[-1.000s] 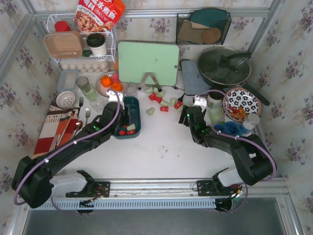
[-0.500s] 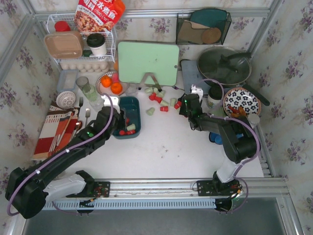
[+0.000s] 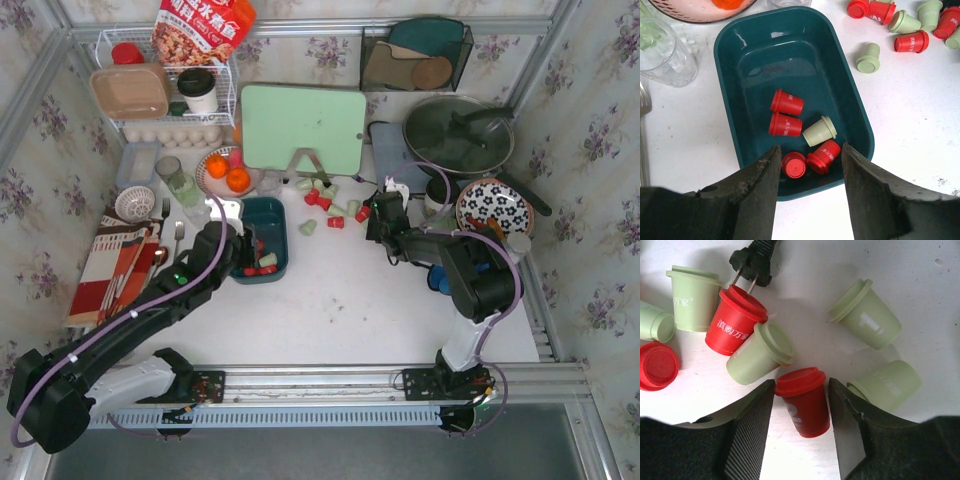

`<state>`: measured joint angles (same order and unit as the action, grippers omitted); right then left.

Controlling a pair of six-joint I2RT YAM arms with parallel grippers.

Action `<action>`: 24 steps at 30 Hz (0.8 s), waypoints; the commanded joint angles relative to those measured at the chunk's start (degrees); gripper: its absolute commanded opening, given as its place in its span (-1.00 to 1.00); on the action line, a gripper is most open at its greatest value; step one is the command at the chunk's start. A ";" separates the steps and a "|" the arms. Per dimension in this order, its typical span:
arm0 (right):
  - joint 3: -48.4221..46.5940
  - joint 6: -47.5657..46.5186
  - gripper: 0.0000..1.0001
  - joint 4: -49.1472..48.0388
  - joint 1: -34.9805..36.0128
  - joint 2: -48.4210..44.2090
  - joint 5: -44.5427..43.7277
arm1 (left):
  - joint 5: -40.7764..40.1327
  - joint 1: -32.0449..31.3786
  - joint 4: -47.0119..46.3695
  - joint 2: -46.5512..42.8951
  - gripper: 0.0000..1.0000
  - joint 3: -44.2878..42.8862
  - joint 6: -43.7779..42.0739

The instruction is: Mix the coffee capsules in the storage basket

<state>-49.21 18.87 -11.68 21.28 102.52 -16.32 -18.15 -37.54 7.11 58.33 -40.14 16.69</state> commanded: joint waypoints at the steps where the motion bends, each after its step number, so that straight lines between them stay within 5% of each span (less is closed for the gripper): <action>1: -0.73 -0.34 0.07 0.48 0.03 0.91 1.28 | 0.51 0.01 -2.46 0.67 0.09 -0.11 0.47; 13: 0.08 -0.16 -0.51 1.99 0.02 -1.72 2.45 | 0.22 0.00 -1.81 -0.73 0.09 0.02 0.46; 24: -0.80 0.98 -0.53 2.41 7.02 -14.05 8.35 | -2.12 0.00 -1.98 -4.87 0.09 1.79 1.50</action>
<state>-48.66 18.85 -7.88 24.32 91.26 -11.31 -18.24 -37.54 6.85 55.51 -39.24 17.08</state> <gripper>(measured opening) 0.430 0.545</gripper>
